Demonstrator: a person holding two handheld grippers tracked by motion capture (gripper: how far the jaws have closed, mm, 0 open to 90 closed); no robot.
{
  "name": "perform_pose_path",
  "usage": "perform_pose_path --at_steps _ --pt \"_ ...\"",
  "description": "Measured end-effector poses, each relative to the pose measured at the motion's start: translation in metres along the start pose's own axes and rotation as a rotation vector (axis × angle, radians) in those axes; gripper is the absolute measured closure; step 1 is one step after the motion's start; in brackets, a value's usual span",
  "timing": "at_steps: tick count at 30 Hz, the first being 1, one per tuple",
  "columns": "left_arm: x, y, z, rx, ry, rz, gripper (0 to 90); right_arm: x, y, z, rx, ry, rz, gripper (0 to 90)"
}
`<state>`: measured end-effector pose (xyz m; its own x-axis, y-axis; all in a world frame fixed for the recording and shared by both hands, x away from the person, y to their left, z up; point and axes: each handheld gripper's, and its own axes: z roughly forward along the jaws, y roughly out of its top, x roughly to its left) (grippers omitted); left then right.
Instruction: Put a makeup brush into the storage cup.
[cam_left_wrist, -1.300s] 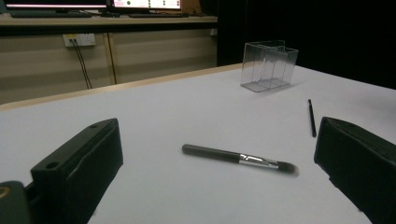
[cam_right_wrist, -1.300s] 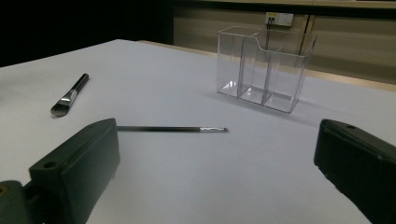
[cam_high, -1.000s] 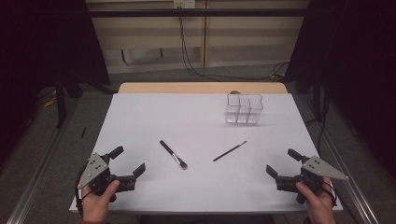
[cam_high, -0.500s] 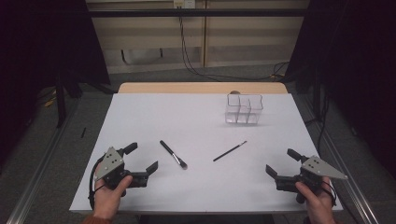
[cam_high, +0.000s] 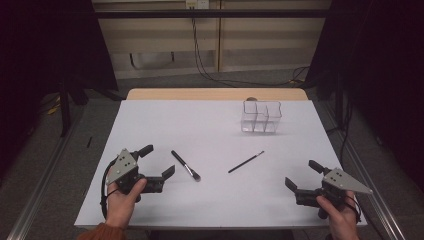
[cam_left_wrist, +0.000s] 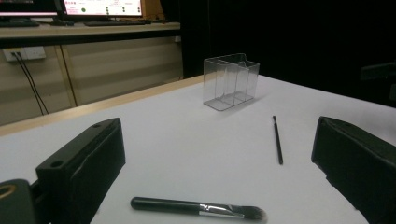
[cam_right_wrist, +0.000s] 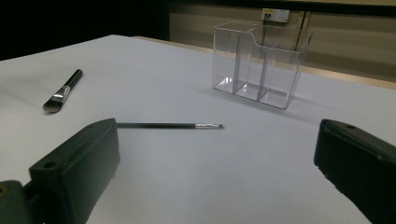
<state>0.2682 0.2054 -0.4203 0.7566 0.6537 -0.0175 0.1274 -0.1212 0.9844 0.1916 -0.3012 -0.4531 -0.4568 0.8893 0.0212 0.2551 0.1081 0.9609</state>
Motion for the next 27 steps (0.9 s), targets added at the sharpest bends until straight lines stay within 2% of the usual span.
perform_pose_path --at_steps 6,10,13,15,18,20,22,25,27 --pt "0.002 0.007 0.007 -0.025 0.006 0.014 3.1 0.001 0.000 0.000 -0.005 0.006 -0.006 0.0" --pt "0.006 0.014 0.012 -0.032 0.016 0.002 3.2 0.001 0.000 0.000 -0.003 0.005 -0.004 0.0" --pt "0.004 0.019 0.017 -0.020 -0.011 0.010 3.1 0.000 0.000 0.000 0.001 0.007 0.009 0.0" --pt "0.003 0.020 0.021 -0.025 -0.004 0.014 3.0 0.000 0.000 0.000 0.003 0.007 0.004 0.0" --pt "0.004 0.023 0.027 -0.028 -0.024 0.016 2.9 0.001 0.000 0.000 0.001 0.012 0.001 0.0" --pt "0.006 0.024 0.031 -0.030 -0.019 0.026 2.9 0.001 0.000 0.000 -0.001 0.012 -0.001 0.0" --pt "0.011 0.025 0.035 -0.023 -0.016 0.039 2.9 0.000 0.000 0.000 0.003 0.010 0.003 0.0" --pt "0.018 0.023 0.041 -0.014 -0.010 0.019 2.9 -0.001 0.000 0.000 0.004 0.007 0.004 0.0" --pt "0.022 0.022 0.044 -0.013 0.007 0.023 2.7 0.000 0.000 0.000 0.005 0.008 0.002 0.0"
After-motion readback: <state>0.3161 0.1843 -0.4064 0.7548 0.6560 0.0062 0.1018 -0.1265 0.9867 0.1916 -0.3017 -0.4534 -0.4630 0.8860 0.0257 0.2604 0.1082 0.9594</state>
